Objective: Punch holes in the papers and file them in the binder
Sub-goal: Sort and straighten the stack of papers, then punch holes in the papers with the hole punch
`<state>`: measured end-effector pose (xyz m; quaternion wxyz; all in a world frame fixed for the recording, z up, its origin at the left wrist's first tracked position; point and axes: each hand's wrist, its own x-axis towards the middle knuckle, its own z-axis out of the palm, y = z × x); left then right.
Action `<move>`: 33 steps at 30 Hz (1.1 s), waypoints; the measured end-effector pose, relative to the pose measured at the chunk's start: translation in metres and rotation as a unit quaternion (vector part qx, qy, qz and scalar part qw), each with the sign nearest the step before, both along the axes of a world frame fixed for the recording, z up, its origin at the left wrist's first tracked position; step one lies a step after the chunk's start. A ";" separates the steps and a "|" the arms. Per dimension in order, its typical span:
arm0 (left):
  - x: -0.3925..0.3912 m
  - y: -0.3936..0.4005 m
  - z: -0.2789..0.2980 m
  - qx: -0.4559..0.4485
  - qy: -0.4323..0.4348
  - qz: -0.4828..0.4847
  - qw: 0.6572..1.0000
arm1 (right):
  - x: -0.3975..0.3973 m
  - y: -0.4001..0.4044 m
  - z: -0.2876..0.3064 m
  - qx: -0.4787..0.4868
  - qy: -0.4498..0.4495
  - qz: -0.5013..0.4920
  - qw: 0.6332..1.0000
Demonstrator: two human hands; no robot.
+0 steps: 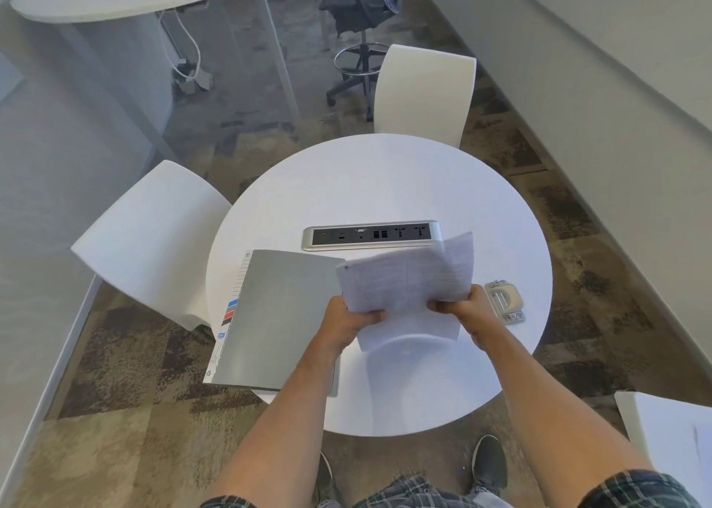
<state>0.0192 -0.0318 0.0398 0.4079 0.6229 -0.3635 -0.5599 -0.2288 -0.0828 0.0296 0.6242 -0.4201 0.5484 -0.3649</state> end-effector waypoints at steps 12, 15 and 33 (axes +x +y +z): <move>0.003 0.000 -0.020 0.012 -0.043 0.010 0.999 | -0.004 0.007 -0.020 0.006 -0.004 -0.018 1.000; 0.005 0.001 -0.027 0.036 -0.010 0.034 0.999 | -0.005 0.008 -0.018 0.005 -0.017 -0.030 0.999; 0.008 0.021 -0.056 0.127 0.046 0.173 0.976 | -0.004 0.012 -0.047 0.060 0.017 -0.022 0.998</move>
